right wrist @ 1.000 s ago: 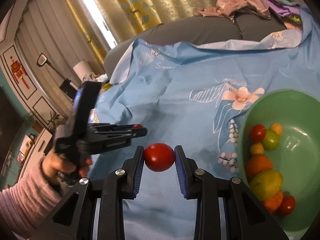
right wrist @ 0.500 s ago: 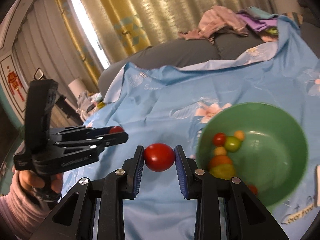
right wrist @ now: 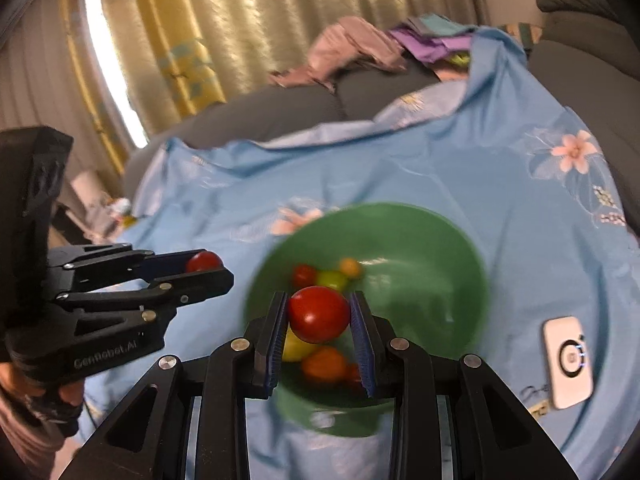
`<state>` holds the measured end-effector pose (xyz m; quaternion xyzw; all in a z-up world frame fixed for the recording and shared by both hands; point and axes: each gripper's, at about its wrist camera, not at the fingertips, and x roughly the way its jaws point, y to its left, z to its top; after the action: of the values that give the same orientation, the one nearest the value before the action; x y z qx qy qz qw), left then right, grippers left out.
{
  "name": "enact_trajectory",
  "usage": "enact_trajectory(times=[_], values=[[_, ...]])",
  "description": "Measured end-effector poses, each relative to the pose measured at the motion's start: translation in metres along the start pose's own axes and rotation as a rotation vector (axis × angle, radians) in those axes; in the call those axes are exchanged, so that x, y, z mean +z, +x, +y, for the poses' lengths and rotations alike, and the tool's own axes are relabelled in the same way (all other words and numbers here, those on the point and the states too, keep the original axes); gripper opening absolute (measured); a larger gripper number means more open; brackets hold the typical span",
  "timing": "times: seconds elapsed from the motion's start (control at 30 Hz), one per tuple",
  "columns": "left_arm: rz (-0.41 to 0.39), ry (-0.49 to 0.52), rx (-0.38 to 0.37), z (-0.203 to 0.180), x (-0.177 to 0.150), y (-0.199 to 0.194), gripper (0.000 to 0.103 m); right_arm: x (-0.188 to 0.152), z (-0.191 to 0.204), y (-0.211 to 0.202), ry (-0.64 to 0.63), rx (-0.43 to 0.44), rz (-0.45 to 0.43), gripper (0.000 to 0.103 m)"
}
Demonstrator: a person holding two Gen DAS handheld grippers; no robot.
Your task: Organize fruits
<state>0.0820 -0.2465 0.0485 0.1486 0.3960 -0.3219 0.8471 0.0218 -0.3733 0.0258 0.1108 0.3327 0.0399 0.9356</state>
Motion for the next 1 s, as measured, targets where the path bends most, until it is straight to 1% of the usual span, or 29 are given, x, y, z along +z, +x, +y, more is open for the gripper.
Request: enact_trajectory(times=[0.1, 0.13, 0.17, 0.2, 0.23, 0.3, 0.33, 0.4, 0.43, 0.5, 0.53, 0.57, 0.7, 0.83, 1.0], values=[[0.047, 0.010, 0.009, -0.010, 0.007, 0.020, 0.026, 0.002, -0.007, 0.013, -0.018, -0.046, 0.061, 0.033], [0.054, 0.014, 0.014, -0.012, 0.008, 0.022, 0.028, 0.002, -0.009, 0.015, -0.022, -0.057, 0.071, 0.033], [0.056, 0.017, 0.023, -0.013, 0.009, 0.023, 0.036, 0.002, -0.010, 0.018, -0.032, -0.072, 0.087, 0.033], [0.057, 0.016, 0.031, -0.014, 0.011, 0.023, 0.045, 0.003, -0.012, 0.019, -0.039, -0.095, 0.095, 0.033], [0.055, 0.018, 0.043, -0.015, 0.012, 0.023, 0.047, 0.004, -0.013, 0.018, -0.042, -0.098, 0.096, 0.033], [0.045, 0.019, 0.064, -0.014, 0.015, 0.018, 0.059, 0.006, -0.016, 0.012, -0.048, -0.107, 0.090, 0.033], [0.043, 0.016, 0.074, -0.013, 0.016, 0.015, 0.063, 0.006, -0.016, 0.009, -0.051, -0.113, 0.088, 0.033], [0.037, 0.012, 0.093, -0.011, 0.019, 0.008, 0.079, 0.011, -0.017, 0.001, -0.056, -0.130, 0.083, 0.033], [0.034, 0.015, 0.103, -0.011, 0.020, 0.004, 0.083, 0.012, -0.017, -0.002, -0.055, -0.131, 0.084, 0.033], [0.034, 0.015, 0.115, -0.011, 0.022, -0.003, 0.094, 0.018, -0.018, -0.011, -0.054, -0.132, 0.094, 0.036], [0.031, 0.012, 0.119, -0.012, 0.024, -0.008, 0.097, 0.021, -0.018, -0.014, -0.055, -0.135, 0.098, 0.038], [0.035, 0.009, 0.120, -0.012, 0.025, -0.012, 0.102, 0.023, -0.018, -0.016, -0.057, -0.139, 0.102, 0.038], [0.050, -0.006, 0.132, -0.016, 0.031, -0.024, 0.102, 0.034, -0.015, -0.030, -0.079, -0.143, 0.131, 0.041], [0.066, -0.040, 0.087, -0.016, 0.036, -0.033, 0.102, 0.043, -0.015, -0.041, -0.085, -0.139, 0.143, 0.041], [0.060, -0.076, 0.083, -0.016, 0.044, -0.043, 0.102, 0.049, -0.011, -0.054, -0.115, -0.139, 0.136, 0.042]])
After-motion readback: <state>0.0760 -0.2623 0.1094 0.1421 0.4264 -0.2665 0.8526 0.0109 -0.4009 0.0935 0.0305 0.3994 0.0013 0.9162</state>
